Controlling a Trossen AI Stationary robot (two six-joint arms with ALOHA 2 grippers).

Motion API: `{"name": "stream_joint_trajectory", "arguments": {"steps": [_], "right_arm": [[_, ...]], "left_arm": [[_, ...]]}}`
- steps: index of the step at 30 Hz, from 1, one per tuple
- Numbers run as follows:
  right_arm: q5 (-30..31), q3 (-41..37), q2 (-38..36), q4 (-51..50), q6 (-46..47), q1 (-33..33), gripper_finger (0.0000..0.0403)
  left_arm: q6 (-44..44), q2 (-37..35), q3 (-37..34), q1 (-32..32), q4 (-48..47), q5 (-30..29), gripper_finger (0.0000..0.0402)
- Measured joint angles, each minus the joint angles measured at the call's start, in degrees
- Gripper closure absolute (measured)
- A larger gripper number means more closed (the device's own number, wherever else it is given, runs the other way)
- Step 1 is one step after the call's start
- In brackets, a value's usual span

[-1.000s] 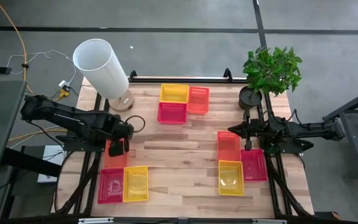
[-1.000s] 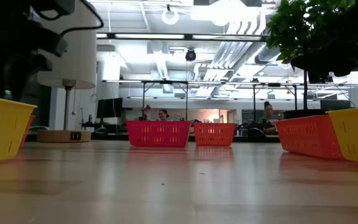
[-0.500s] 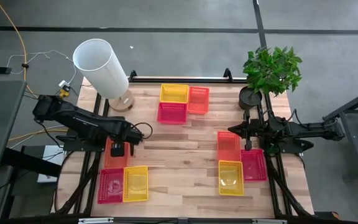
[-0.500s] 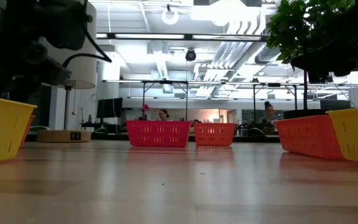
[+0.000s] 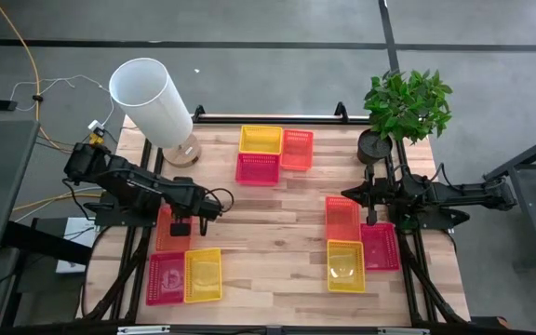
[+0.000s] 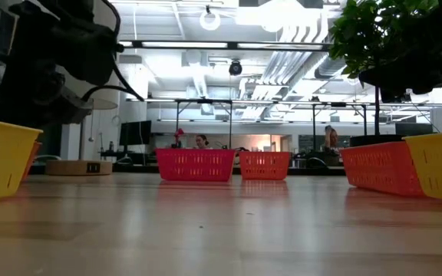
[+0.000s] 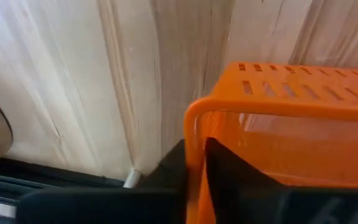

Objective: Stack baskets by color
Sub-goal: Stack the left orange bin on the top orange bin

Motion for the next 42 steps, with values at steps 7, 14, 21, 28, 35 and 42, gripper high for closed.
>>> {"name": "stream_joint_trajectory", "arguments": {"steps": [7,14,21,28,35,42], "right_arm": [[-0.01,0.02,-0.01,0.00,0.00,0.02,0.0402],[0.00,-0.01,0.00,0.00,0.00,0.02,0.0402],[0.00,0.02,0.00,0.00,0.00,0.02,0.0402],[0.00,0.02,0.00,0.00,0.00,0.02,0.0402],[0.00,0.01,0.00,0.00,0.00,0.02,0.0402],[0.00,0.00,0.02,0.00,0.00,0.01,0.0402]], "left_arm": [[-2.65,-2.91,7.03,0.01,-8.97,-12.58,0.0399],[-1.96,-5.88,24.08,2.60,-14.58,-25.00,0.0401],[19.97,-1.09,45.74,9.97,-5.44,-29.12,0.0401],[43.29,15.08,65.37,17.59,4.11,-23.05,0.0401],[53.23,33.34,83.27,22.55,5.34,-12.68,0.0401],[57.74,44.60,90.37,25.26,11.71,-13.46,0.0401]]}}
